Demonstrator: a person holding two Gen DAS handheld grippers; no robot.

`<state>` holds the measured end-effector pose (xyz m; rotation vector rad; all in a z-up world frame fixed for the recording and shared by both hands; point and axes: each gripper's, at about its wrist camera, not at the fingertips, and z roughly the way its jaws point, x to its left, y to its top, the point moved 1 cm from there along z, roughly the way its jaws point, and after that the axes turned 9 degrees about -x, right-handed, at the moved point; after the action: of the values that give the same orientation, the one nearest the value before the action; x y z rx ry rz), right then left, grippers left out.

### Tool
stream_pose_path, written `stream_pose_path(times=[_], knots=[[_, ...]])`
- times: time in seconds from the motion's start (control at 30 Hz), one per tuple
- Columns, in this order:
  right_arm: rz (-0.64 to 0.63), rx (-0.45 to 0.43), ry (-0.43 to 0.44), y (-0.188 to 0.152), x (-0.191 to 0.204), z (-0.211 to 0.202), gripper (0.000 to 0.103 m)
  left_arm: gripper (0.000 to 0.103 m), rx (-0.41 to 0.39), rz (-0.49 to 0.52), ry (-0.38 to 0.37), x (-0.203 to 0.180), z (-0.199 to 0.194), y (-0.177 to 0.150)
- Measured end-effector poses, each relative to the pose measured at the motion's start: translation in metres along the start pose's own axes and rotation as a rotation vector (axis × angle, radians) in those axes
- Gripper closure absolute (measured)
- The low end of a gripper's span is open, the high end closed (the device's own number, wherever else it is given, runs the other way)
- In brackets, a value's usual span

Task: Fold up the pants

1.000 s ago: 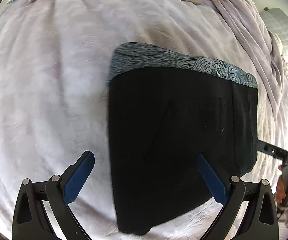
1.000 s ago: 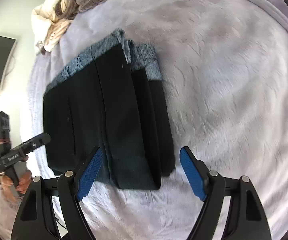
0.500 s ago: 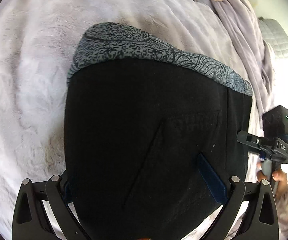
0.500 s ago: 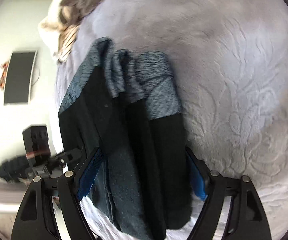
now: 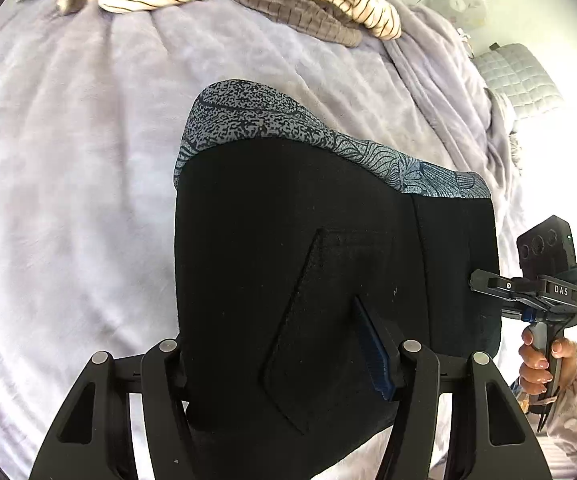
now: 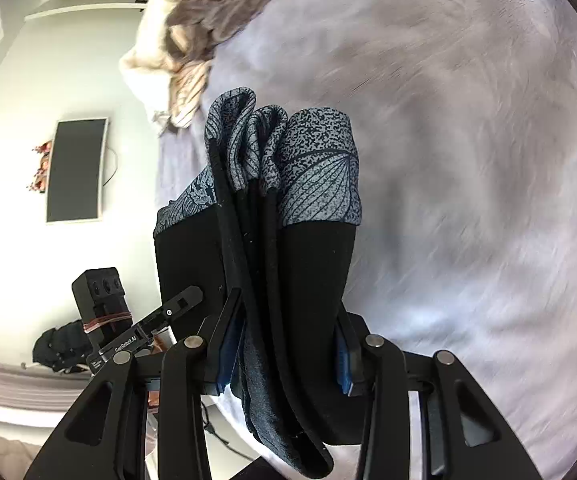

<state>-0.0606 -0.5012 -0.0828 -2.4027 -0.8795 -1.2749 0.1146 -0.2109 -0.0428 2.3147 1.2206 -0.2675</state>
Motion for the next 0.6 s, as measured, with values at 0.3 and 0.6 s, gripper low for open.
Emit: stream_pose_path(times=[0.3,0.6], knots=[[0.084,0.046,0.058,-0.099,0.039,0.031,0.061,0.04,0.07,-0.04,0.098,0.06,-0.066,-0.069],[0.124,0.087,-0.022,-0.16,0.038,0.11,0.061,0.023,0.118,-0.193,0.163,0.134,-0.042,-0.107]])
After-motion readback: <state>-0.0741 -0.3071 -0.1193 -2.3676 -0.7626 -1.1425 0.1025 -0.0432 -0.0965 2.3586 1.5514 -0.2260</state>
